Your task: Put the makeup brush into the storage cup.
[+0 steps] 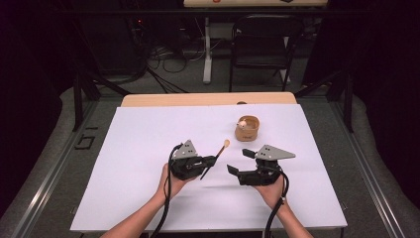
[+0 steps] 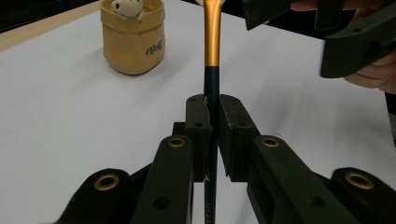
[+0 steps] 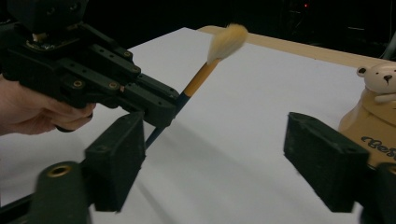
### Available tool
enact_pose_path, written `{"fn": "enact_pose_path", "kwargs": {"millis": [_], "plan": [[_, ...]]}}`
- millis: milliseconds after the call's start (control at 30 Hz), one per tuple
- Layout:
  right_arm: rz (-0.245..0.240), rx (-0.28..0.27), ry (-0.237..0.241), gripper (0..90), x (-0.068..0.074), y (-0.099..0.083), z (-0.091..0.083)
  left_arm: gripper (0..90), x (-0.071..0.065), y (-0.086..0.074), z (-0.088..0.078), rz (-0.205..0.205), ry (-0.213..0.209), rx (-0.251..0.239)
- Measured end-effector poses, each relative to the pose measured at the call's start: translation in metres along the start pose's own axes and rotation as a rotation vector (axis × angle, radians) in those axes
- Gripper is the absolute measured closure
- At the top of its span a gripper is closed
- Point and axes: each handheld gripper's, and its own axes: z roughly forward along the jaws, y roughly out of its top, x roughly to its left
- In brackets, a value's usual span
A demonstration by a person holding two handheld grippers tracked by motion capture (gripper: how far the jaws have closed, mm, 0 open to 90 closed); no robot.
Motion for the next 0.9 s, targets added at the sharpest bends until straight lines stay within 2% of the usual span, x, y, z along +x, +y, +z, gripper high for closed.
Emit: {"fn": "enact_pose_path", "kwargs": {"millis": [33, 300, 433, 600, 767, 900], "plan": [[0.008, -0.002, -0.001, 25.7, 0.000, 0.001, 0.003, 82.9, -0.001, 0.000, 0.001, -0.010, -0.003, -0.002], [0.040, 0.013, 0.032, 49.8, 0.001, 0.007, 0.018, 83.0, -0.005, 0.004, 0.005, 0.002, -0.011, -0.009], [0.061, -0.001, 0.050, 57.1, 0.001, 0.009, 0.023, 82.9, -0.008, 0.007, 0.007, 0.014, -0.019, -0.007], [0.065, -0.004, 0.045, 65.6, 0.002, 0.010, 0.022, 82.9, -0.012, 0.008, 0.013, 0.024, -0.029, -0.002], [0.116, -0.017, 0.058, 74.2, -0.001, 0.011, 0.019, 82.9, -0.015, 0.008, 0.017, 0.021, -0.044, -0.006], [0.128, -0.027, 0.074, 82.5, -0.003, 0.011, 0.017, 82.9, -0.016, 0.009, 0.018, 0.028, -0.045, -0.008]]}}
